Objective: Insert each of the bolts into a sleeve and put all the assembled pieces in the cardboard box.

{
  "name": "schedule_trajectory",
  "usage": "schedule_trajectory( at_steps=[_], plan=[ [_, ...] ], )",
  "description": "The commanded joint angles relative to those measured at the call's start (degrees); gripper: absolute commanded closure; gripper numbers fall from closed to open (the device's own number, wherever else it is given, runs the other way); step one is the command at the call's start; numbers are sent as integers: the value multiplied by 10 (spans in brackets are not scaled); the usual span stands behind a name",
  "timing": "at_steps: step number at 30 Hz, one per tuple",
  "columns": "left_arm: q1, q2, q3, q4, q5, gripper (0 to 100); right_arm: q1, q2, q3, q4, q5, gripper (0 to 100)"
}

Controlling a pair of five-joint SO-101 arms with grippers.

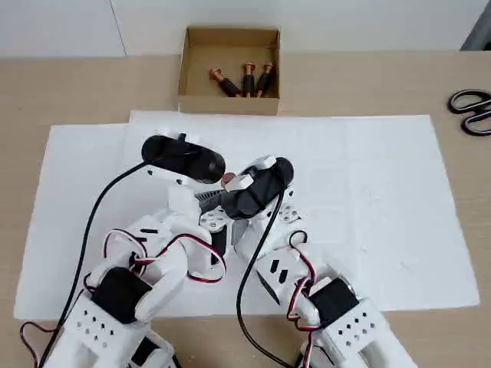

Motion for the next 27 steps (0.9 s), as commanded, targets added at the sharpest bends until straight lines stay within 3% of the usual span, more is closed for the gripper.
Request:
schedule_trajectory(
  at_steps=[1, 15, 22, 27],
  plan=[
    [5, -4, -36, 17, 4, 859, -2, -15, -11, -10, -4, 995],
    [-68, -4, -112, 65, 4, 859, -1, -15, -11, -10, -4, 995],
    [-195, -4, -116, 139, -3, 859, 17, -15, -13, -10, -4, 995],
    [-322, -1, -110, 164, -105, 859, 89, 7, -33, 6, -7, 995]
  ],
)
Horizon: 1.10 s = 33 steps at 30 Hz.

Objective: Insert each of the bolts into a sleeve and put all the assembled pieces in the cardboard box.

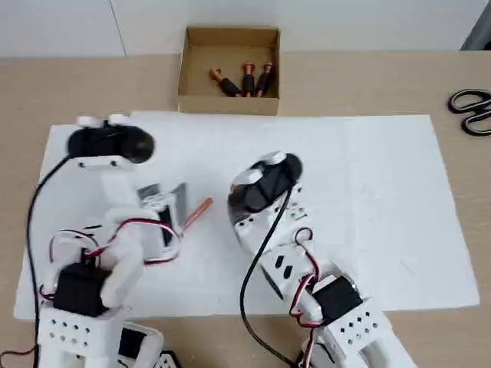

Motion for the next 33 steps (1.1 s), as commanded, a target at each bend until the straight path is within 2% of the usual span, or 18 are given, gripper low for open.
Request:
schedule_trajectory(
  at_steps=[1, 4, 7, 14, 18, 26, 33],
  plan=[
    [-93, -3, -15, 1, -76, 859, 59, 23, -51, 26, -7, 995],
    [-132, -4, 9, -7, -129, 859, 116, 102, -152, 95, -7, 995],
    [-133, -5, 33, -7, -162, 859, 156, 212, -278, 122, -4, 995],
    [-133, -6, 56, -7, -166, 859, 171, 524, -609, 121, -4, 995],
    [-135, -6, 67, -5, -166, 859, 170, 715, -782, 52, -7, 995],
    [-136, -6, 102, -6, -166, 859, 169, 1053, -1041, -201, -4, 995],
    [-136, -6, 108, -7, -167, 859, 169, 1262, -1222, -211, -4, 995]
  ],
)
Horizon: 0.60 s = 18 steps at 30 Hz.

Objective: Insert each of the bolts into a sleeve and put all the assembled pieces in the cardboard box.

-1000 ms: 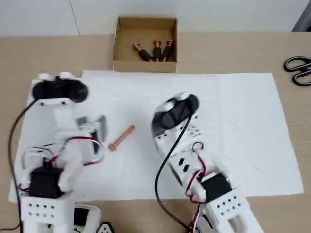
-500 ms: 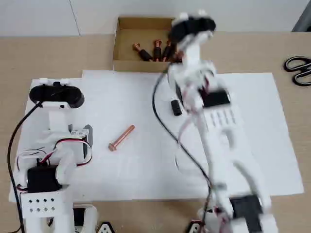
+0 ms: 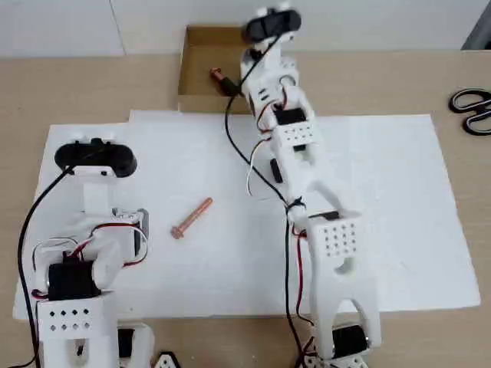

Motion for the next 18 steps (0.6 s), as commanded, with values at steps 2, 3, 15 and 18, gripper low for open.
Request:
schedule_trajectory(
  at_steps=[2, 3, 15, 18],
  plan=[
    [-3, -6, -3, -9, -3, 859, 3, 80, -141, -21, -4, 995],
    [-3, -6, -3, -9, -3, 859, 2, 99, -161, -21, -4, 995],
    [-2, -6, -3, -25, -4, 859, 2, 177, -226, 17, -4, 929],
    [-2, -6, -3, -25, -4, 859, 2, 177, -226, 34, -4, 816]
  ],
)
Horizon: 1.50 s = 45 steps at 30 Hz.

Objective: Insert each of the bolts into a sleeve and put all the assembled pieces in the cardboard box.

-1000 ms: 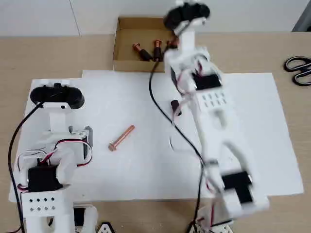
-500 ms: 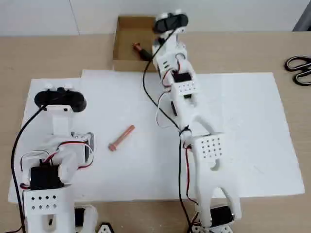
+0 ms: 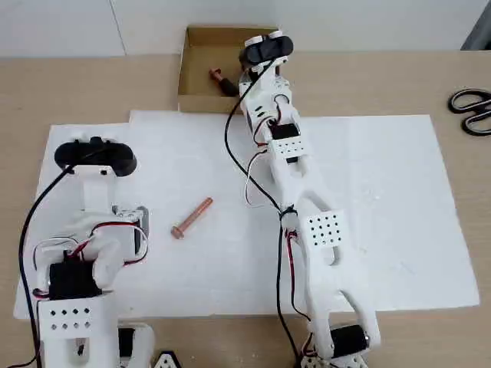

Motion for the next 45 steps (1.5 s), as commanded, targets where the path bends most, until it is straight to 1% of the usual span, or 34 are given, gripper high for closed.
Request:
schedule_trajectory(
  at_steps=[1, 3, 7, 14, 20, 23, 27, 35, 36, 43, 45],
  plan=[
    [-2, -6, -3, -14, -4, 859, 2, -15, -40, 11, -4, 786],
    [-2, -5, -3, -14, -4, 859, 2, -15, -40, 11, -4, 755],
    [-2, -5, -3, -14, -6, 859, 2, -18, -62, 16, -4, 753],
    [0, -6, -3, -11, -6, 859, 2, -27, -183, 133, -4, 753],
    [1, -6, -5, -11, -6, 859, 6, -28, -357, 314, -4, 753],
    [1, -6, -4, -11, -6, 859, 7, -51, -351, 378, -4, 753],
    [0, -6, -4, -11, -5, 859, 14, -142, -350, 492, -5, 753],
    [0, -5, -3, -11, -4, 859, 3, -305, -349, 807, -4, 753],
    [0, -5, -3, -11, -4, 859, 3, -318, -349, 822, -4, 753],
    [-2, -4, -2, -9, -4, 861, 18, -374, -346, 824, -4, 754],
    [-1, -5, -2, 1, -4, 861, 18, -383, -315, 825, -3, 754]
  ],
)
